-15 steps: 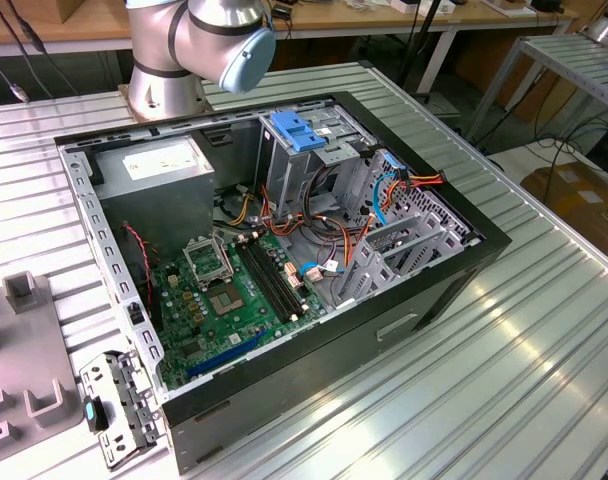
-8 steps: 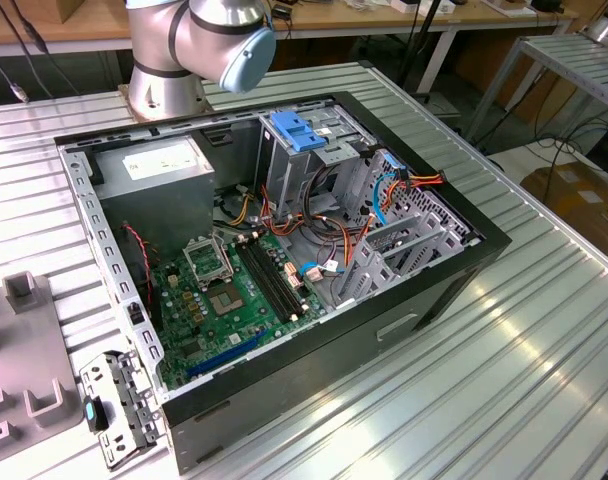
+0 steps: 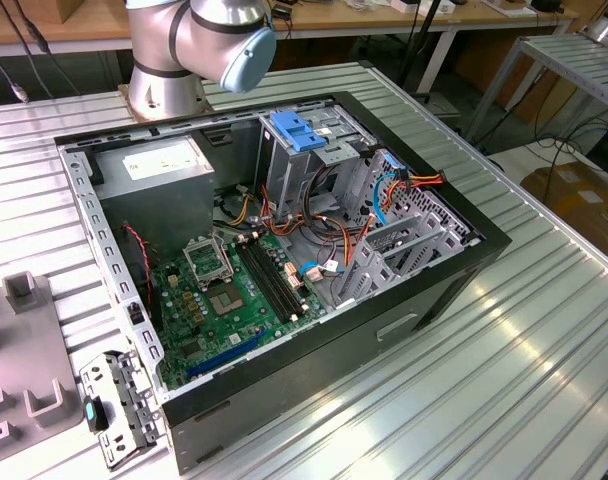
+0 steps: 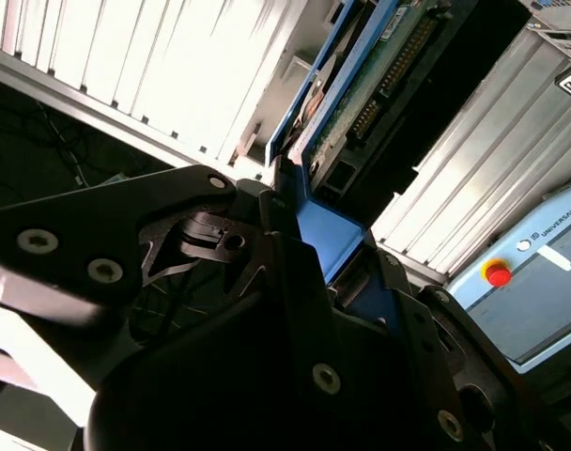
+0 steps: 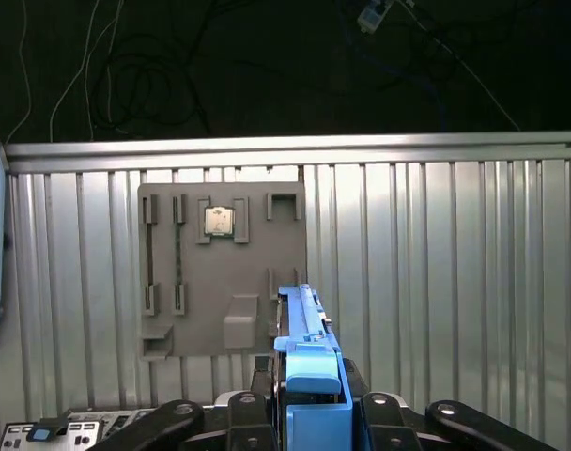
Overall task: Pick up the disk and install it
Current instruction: 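Pick up the disk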
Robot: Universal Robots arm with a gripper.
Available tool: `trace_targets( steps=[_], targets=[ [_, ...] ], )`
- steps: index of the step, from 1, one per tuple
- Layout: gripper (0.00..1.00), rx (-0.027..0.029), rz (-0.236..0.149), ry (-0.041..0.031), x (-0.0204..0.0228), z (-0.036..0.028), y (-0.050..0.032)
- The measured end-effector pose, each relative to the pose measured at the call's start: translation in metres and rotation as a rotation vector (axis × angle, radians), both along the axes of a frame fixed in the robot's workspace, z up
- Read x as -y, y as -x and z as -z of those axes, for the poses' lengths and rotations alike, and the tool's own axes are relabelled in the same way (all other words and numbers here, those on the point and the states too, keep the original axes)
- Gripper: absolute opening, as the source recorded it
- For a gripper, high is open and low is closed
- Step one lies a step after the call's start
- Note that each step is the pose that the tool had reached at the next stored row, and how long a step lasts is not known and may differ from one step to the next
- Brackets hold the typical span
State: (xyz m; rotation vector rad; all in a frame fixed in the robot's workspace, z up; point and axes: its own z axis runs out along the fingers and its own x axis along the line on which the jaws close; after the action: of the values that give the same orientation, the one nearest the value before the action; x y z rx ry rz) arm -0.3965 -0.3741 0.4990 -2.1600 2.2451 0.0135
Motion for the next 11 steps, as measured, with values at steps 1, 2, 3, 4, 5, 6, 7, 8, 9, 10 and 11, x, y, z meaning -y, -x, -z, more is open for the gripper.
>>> trace_targets(
  steps=[1, 2, 3, 4, 5, 6, 7, 8, 9, 10, 11],
  targets=[
    [0.37, 0.0000, 0.000, 0.0000, 0.0002, 0.0000, -0.0006],
    [0.37, 0.0000, 0.000, 0.0000, 0.0004, 0.0000, -0.0011],
    [0.37, 0.0000, 0.000, 0.0000, 0.0006, 0.0000, -0.0018],
    [0.37, 0.0000, 0.000, 0.0000, 0.0009, 0.0000, -0.0025],
    [0.37, 0.0000, 0.000, 0.0000, 0.0011, 0.0000, -0.0031],
    [0.37, 0.0001, 0.000, 0.0000, 0.0014, 0.0000, -0.0042],
    [0.37, 0.0000, 0.000, 0.0000, 0.0017, 0.0000, -0.0051],
    [0.37, 0.0000, 0.000, 0.0000, 0.0021, 0.0000, -0.0063],
    [0.37, -0.0001, 0.000, 0.0000, 0.0023, 0.0000, -0.0072],
    [0.37, 0.0000, 0.000, 0.0000, 0.0025, 0.0000, -0.0079],
    [0.37, 0.0000, 0.000, 0.0000, 0.0028, 0.0000, -0.0088]
  ],
)
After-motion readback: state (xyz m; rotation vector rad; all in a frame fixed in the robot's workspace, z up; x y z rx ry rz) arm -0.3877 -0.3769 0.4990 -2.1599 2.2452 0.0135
